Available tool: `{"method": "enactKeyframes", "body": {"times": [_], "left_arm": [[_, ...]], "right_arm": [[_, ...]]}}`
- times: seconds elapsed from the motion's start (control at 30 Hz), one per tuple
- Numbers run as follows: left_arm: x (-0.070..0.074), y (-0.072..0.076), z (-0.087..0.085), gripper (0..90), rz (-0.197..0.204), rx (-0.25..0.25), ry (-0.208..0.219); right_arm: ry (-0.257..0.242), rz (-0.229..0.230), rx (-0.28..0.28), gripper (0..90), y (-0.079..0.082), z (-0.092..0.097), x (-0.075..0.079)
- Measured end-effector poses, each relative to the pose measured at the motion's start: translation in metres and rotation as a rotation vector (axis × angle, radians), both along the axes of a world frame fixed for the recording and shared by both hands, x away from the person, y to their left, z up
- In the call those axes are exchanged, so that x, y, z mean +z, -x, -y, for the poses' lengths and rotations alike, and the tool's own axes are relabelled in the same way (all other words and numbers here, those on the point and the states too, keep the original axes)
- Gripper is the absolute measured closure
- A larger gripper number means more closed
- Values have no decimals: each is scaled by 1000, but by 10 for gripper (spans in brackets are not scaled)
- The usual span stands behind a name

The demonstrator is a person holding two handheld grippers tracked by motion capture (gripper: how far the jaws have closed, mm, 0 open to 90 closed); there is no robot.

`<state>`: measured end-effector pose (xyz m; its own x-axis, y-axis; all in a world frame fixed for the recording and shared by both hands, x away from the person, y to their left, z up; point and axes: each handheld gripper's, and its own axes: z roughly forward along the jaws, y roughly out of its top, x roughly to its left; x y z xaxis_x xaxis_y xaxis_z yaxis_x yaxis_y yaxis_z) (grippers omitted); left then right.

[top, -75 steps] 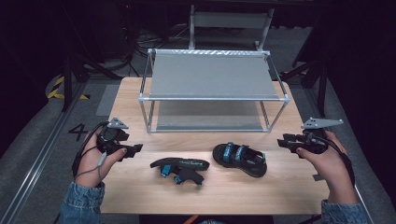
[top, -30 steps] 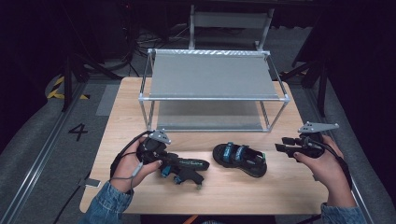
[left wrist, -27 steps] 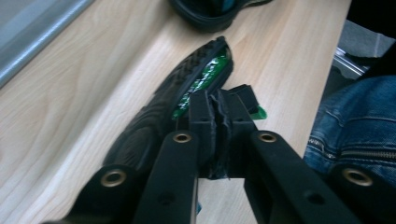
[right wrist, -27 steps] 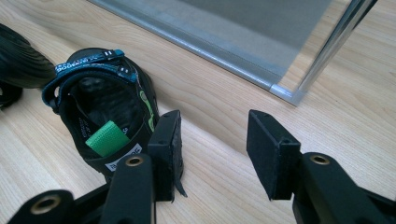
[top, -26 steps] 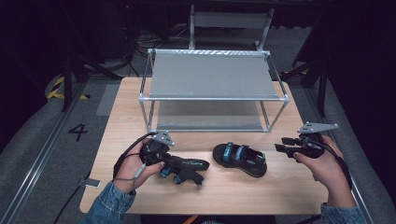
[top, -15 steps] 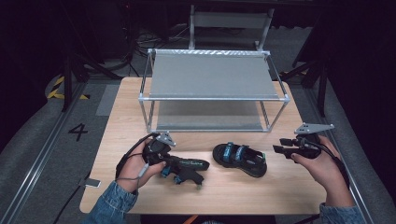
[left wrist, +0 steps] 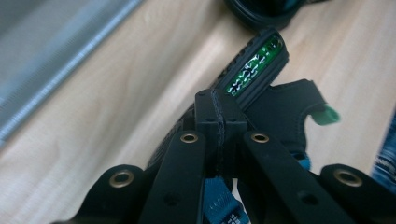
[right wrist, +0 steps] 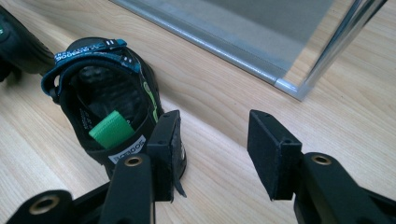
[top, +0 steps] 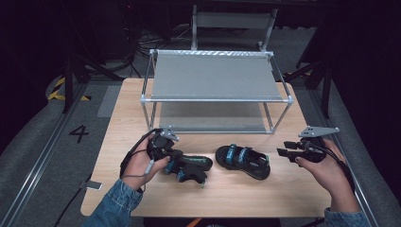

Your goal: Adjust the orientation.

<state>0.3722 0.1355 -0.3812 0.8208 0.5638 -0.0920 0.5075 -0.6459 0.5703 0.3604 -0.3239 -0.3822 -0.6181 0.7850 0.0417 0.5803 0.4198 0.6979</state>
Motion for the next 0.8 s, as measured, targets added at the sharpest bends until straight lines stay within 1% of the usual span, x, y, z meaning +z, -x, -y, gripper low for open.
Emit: {"method": "enactKeyframes", "body": {"times": [0.1,0.13,0.23,0.3,0.37,0.4,0.43,0.47,0.5,0.53,0.63,0.7,0.73,0.8], "left_arm": [[1,-8,2,888,14,20,-3],[1,-11,3,883,24,21,-8],[0,-18,6,870,38,29,-19],[-1,-23,7,853,39,36,-22],[-3,-27,8,836,56,50,-19],[-3,-29,8,821,80,64,-17],[-3,-31,8,782,112,85,-4],[-2,-31,7,745,127,99,12],[0,-32,6,699,158,119,30],[2,-31,5,690,198,140,39],[9,-31,1,633,210,172,104],[11,-31,0,607,223,169,95],[11,-30,0,598,211,169,103],[10,-29,1,587,209,165,96]], "right_arm": [[2,2,-7,560,4,2,-1],[2,1,-9,559,5,3,-1],[3,0,-21,557,8,6,-1],[3,5,-27,557,10,8,-1],[3,6,-36,556,12,10,0],[2,10,-38,555,13,11,1],[1,12,-42,553,14,11,1],[1,19,-45,551,15,13,1],[1,20,-49,548,16,13,2],[-1,24,-52,545,17,14,2],[1,25,-62,539,18,16,2],[0,26,-62,537,18,17,2],[-1,24,-61,536,18,17,1],[-2,19,-62,534,18,16,1]]}}
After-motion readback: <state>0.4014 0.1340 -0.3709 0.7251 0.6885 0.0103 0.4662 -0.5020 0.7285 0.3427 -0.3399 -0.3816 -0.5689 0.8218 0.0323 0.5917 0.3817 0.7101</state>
